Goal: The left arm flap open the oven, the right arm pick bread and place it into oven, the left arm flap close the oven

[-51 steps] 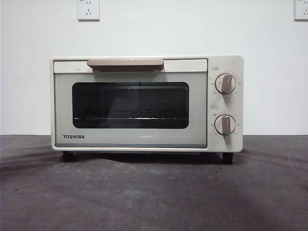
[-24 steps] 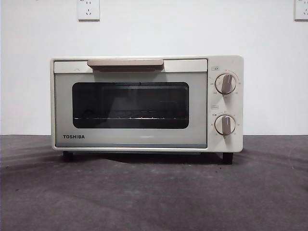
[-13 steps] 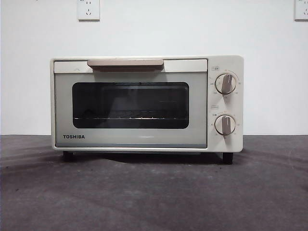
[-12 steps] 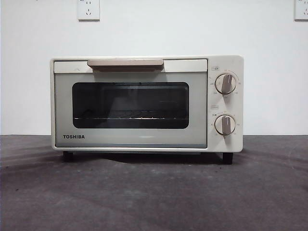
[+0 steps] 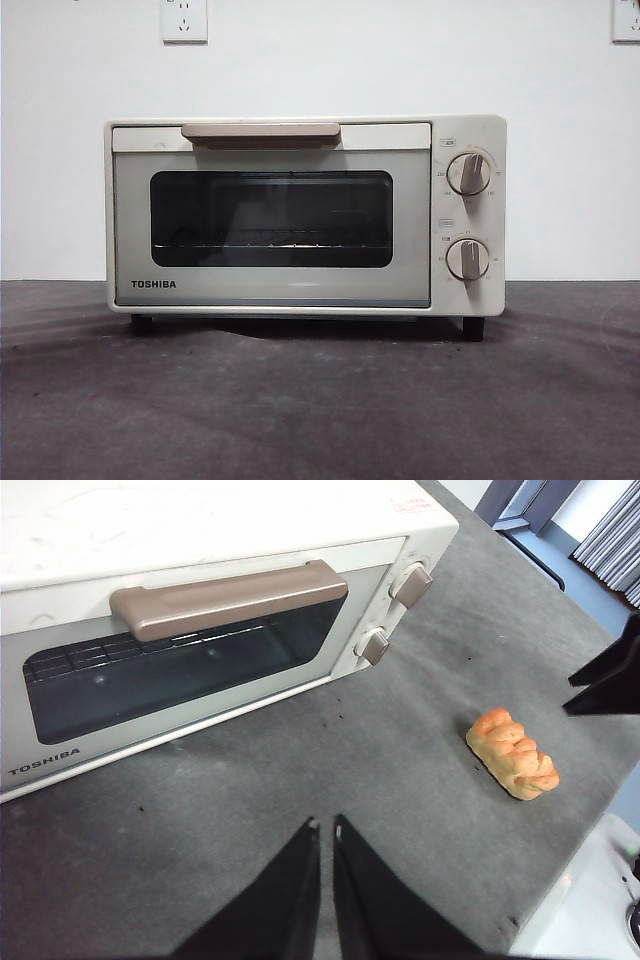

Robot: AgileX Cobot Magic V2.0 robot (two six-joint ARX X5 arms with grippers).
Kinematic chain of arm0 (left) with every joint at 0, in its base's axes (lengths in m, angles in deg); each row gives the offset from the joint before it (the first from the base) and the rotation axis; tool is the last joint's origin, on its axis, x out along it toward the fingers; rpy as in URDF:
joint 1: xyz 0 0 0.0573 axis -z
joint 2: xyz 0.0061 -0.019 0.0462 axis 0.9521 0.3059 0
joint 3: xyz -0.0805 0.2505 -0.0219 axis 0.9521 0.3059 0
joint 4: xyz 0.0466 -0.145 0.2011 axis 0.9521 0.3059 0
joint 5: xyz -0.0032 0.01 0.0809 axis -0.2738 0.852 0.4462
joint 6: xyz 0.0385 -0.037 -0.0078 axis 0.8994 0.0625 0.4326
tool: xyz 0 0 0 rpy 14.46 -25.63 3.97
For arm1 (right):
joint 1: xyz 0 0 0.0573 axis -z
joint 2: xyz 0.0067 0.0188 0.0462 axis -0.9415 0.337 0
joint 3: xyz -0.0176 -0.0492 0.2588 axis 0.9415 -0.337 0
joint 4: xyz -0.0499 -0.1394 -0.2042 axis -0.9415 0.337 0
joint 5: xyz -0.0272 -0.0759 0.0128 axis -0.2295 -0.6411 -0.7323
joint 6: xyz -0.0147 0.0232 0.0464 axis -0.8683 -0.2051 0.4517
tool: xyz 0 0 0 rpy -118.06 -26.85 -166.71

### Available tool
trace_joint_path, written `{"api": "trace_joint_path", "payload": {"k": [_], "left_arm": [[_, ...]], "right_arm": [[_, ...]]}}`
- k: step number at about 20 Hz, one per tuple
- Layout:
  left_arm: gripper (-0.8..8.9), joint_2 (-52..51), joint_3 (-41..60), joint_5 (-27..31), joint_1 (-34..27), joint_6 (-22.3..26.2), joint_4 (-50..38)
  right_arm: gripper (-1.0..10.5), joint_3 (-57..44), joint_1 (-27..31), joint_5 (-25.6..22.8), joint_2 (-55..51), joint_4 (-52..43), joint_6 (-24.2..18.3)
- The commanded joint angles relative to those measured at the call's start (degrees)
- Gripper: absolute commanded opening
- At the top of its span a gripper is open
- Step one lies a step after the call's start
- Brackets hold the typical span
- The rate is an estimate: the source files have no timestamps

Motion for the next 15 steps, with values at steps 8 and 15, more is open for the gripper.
{"api": "trace_joint_path", "payload": {"k": [8, 15], "left_arm": [[0.29, 0.26, -1.27, -0.13, 0.26, 0.28, -0.44], [0.29, 0.26, -1.27, -0.13, 0.26, 0.31, -0.44]], "right_arm": [[5.2, -7.15, -0.20, -4.46, 12.24, -7.78, 4.85], [4.4, -9.11, -0.22, -5.57, 18.97, -13.03, 5.18]]}}
